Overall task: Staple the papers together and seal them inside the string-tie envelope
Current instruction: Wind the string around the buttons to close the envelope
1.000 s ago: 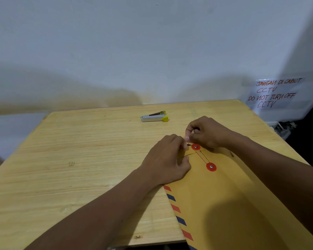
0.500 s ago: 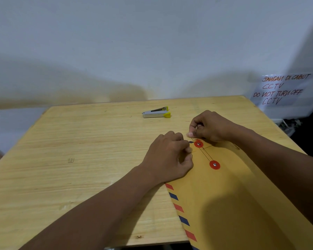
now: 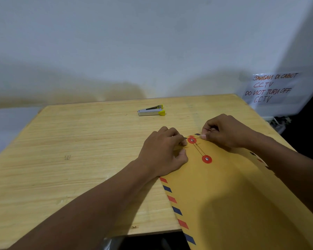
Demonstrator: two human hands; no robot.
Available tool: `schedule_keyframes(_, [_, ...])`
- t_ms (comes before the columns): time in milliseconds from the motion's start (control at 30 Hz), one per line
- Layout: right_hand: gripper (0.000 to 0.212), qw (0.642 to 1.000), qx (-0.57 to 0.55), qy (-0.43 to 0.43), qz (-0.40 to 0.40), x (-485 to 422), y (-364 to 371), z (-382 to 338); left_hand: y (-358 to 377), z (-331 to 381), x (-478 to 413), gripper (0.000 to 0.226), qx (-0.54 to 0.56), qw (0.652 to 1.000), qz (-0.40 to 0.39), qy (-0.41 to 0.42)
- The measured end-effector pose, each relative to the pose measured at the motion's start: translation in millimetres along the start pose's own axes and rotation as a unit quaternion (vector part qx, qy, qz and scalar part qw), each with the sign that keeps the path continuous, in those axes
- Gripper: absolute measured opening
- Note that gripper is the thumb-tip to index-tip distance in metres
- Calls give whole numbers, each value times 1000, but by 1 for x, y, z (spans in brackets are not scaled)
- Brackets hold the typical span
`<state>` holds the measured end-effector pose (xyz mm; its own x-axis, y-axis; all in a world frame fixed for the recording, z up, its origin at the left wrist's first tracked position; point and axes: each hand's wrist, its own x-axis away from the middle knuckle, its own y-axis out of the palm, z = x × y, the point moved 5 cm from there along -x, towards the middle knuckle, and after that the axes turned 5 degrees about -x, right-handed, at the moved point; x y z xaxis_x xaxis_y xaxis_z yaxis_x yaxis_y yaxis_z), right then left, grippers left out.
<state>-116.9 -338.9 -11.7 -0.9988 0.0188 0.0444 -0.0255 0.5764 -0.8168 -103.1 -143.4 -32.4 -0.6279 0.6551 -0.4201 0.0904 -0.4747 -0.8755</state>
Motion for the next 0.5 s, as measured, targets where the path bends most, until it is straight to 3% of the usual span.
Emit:
schedule_keyframes(167, [10, 998, 21, -43, 48, 43, 4, 2, -1, 4, 2, 29, -31, 999, 8, -3])
schedule_keyframes(333, [21, 960, 226, -147, 79, 84, 17, -11, -3, 7, 4, 33, -41, 999, -1, -11])
schedule_keyframes(500, [13, 925, 319, -182, 95, 103, 26, -23, -3, 8, 7, 34, -49, 999, -6, -12])
